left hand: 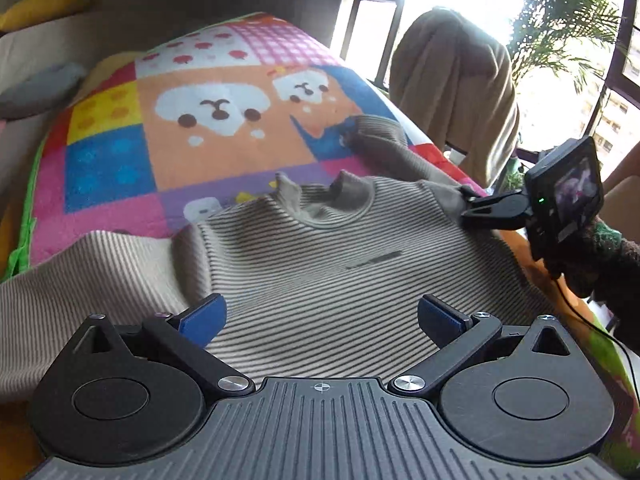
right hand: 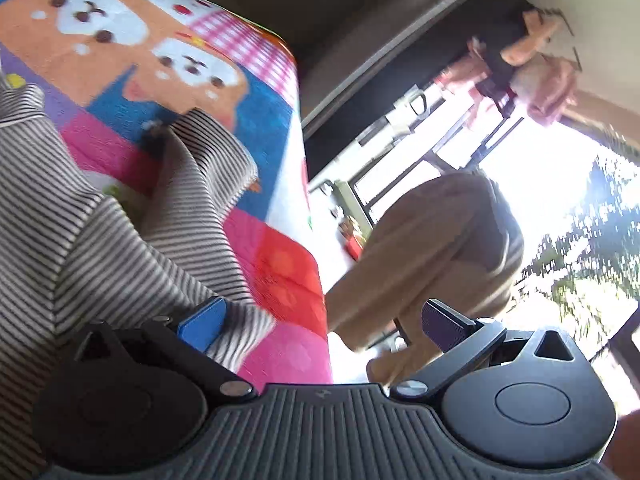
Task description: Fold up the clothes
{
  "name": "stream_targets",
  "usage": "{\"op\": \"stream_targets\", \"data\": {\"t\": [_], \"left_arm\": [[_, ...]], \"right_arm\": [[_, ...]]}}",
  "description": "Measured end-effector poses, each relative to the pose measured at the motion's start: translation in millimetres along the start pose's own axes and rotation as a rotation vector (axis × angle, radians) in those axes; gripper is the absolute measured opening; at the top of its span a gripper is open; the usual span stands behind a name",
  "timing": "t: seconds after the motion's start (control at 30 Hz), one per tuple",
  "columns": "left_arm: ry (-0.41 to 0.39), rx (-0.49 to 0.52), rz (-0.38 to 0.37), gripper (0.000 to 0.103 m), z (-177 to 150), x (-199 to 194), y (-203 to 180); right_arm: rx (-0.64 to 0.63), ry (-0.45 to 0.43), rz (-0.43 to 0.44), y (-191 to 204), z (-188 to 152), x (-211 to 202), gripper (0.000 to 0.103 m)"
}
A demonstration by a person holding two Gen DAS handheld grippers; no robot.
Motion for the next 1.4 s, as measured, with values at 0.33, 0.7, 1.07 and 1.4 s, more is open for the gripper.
{"op": "stream_targets", "data": {"t": [0.33,0.7,1.07,1.4], "left_arm": [[-0.01,-0.12,-0.029,0.103,-7,-5,1],[0.038,-0.085,0.019,0.103,-32,7,-10],[-0.03,-0.148,0.007,0.103,-30,-22,1],[-0.225,-0.716,0.132,0.103,-25,-121,139]], "right_arm": [[0.597,0.076,0.669,-55,-15,-11,0.103],[0.808,0.092,0.903,-10,-40,-51,0.103],[0.437,-0.011,0.811,5,-8,-89,0.103],[-0.11,-0.473,0.709,73,97,-214,0.103]]}}
Point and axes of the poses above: each gripper's, at about its wrist camera, not at the fingertips, and x roughly the way its jaws point, y to its left, z to its top, the point moved 6 cm from there along x, roughly the way its jaws point, and after that the axes turned 12 degrees about -x, right-handed, at the moved point
